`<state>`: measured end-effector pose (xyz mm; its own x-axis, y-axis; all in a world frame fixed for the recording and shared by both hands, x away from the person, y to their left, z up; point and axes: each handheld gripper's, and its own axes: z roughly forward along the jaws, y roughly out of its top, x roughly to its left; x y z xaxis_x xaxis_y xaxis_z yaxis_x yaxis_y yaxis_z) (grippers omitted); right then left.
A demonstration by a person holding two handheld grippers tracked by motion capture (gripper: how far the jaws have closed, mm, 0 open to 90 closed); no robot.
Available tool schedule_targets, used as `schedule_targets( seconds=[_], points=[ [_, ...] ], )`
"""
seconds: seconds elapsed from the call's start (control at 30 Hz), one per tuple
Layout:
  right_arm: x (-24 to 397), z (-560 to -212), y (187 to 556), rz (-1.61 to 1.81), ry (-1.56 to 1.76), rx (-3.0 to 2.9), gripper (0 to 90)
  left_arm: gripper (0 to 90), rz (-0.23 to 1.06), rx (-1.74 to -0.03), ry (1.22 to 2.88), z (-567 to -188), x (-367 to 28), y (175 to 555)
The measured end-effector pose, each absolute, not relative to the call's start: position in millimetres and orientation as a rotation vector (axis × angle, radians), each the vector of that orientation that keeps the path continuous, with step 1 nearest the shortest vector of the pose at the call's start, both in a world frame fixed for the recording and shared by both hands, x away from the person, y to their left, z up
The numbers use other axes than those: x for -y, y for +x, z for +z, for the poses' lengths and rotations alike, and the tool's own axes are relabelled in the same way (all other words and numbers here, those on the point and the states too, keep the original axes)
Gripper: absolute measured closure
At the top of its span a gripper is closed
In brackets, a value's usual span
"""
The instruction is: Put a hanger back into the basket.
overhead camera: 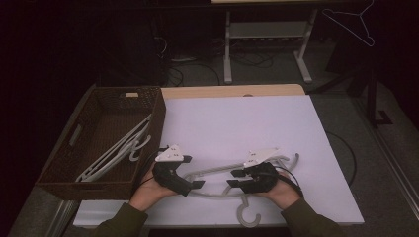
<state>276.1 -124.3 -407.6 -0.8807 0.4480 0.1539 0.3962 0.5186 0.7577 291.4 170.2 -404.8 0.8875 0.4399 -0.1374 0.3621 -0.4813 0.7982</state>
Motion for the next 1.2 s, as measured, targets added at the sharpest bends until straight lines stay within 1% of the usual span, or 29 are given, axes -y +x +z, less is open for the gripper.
schedule_targets(
  seconds=[0.1, 0.27, 0.4, 0.5, 0.53, 0.63, 0.77, 0.97, 1.2],
  points=[
    [137.8, -406.2, 268.2, 1.305, 0.742, -2.676, 56.3, 2.3, 0.098, -0.562, 2.133, -405.5, -166.7, 290.2],
    [150.1, -409.7, 249.8, 1.270, 0.705, -2.713, 54.1, 2.3, 0.093, -0.560, 2.140, -406.3, -164.4, 289.5],
    [152.3, -418.5, 235.2, 1.234, 0.679, -2.779, 54.9, 2.3, 0.090, -0.565, 2.140, -406.9, -164.7, 290.0],
    [151.5, -424.7, 228.0, 1.190, 0.664, -2.813, 62.6, 2.3, 0.088, -0.565, 2.139, -407.0, -164.4, 289.9],
    [151.5, -426.1, 226.5, 1.176, 0.652, -2.829, 68.3, 2.3, 0.087, -0.566, 2.138, -407.0, -164.1, 289.8],
    [152.6, -429.8, 226.0, 1.101, 0.629, -2.841, 79.9, 2.3, 0.086, -0.562, 2.139, -406.9, -163.7, 289.5],
    [159.1, -430.8, 231.2, 1.043, 0.696, -2.817, 89.1, 2.3, 0.086, -0.564, 2.138, -406.6, -164.3, 289.6],
    [165.7, -437.3, 243.0, 0.933, 0.735, -2.778, 89.6, 2.3, 0.082, -0.566, 2.136, -406.9, -164.0, 289.5],
    [167.0, -435.7, 271.1, 0.927, 0.809, -2.666, 89.7, 2.3, 0.078, -0.568, 2.133, -407.2, -163.2, 289.7]
  ],
)
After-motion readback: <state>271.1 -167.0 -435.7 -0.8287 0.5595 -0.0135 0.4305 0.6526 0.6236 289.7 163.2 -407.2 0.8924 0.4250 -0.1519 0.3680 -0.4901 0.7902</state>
